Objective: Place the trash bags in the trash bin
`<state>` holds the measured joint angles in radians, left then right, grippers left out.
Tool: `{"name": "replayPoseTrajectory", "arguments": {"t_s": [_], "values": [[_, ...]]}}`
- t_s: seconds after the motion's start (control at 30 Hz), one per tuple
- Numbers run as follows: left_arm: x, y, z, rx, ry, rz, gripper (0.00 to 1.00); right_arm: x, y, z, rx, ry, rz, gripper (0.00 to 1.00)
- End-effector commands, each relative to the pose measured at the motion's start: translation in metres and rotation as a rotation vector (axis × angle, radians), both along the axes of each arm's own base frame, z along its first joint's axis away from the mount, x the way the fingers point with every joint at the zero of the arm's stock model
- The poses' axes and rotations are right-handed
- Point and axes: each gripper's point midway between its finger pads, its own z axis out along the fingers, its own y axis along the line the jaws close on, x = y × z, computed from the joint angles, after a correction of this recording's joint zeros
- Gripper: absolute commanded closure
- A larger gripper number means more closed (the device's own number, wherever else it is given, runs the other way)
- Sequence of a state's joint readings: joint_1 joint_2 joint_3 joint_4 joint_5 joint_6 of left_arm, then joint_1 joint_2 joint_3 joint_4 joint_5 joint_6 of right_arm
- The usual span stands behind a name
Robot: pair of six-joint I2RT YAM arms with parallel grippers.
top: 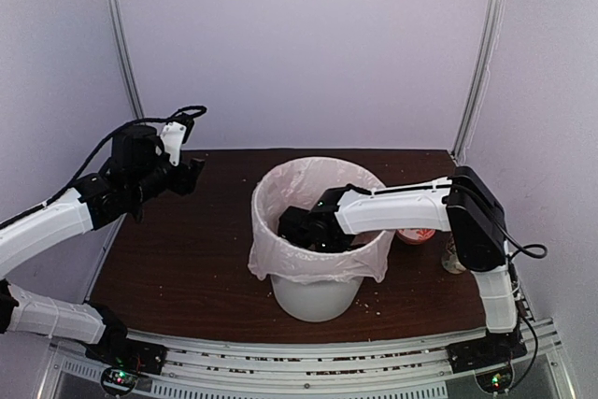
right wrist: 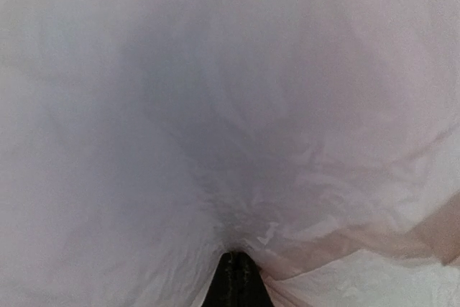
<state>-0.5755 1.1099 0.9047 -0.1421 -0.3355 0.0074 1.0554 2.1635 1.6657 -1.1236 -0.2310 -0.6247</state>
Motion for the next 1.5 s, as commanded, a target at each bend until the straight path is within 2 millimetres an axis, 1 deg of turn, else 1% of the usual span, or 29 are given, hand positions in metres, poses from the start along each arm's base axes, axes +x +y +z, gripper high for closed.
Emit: {"name": "replayPoseTrajectory", "arguments": {"t_s": [0.0, 0.1, 0.3, 0.43, 0.6, 0.93, 1.07, 1.33, 1.4, 1.47], "values": [[-0.001, 0.0, 0.014, -0.028, -0.05, -0.014, 0.36, -0.012, -0.006, -0.039, -0.077, 0.047, 0.011, 1.0], [-0.002, 0.0, 0.015, -0.029, -0.053, -0.016, 0.36, -0.009, -0.004, -0.033, -0.067, 0.034, 0.01, 1.0], [-0.001, -0.002, 0.013, -0.029, -0.047, -0.02, 0.36, -0.001, 0.008, -0.001, -0.001, -0.012, 0.001, 1.0], [-0.001, -0.003, 0.012, -0.03, -0.044, -0.025, 0.36, 0.0, 0.009, 0.014, 0.012, -0.024, 0.003, 1.0], [-0.003, -0.001, 0.018, -0.041, -0.059, -0.023, 0.36, 0.005, 0.008, 0.031, 0.013, -0.054, 0.004, 1.0], [-0.004, 0.0, 0.02, -0.046, -0.064, -0.023, 0.35, 0.019, 0.023, 0.087, 0.116, -0.14, -0.006, 1.0], [-0.004, 0.0, 0.019, -0.047, -0.063, -0.023, 0.35, 0.023, 0.026, 0.106, 0.149, -0.168, -0.012, 1.0], [-0.004, -0.001, 0.019, -0.05, -0.061, -0.027, 0.36, 0.028, 0.026, 0.131, 0.205, -0.202, -0.029, 1.0], [-0.004, -0.002, 0.017, -0.047, -0.057, -0.027, 0.36, 0.029, 0.026, 0.133, 0.215, -0.204, -0.031, 1.0], [-0.003, -0.003, 0.016, -0.046, -0.055, -0.03, 0.36, 0.027, 0.026, 0.131, 0.214, -0.19, -0.028, 1.0]]}}
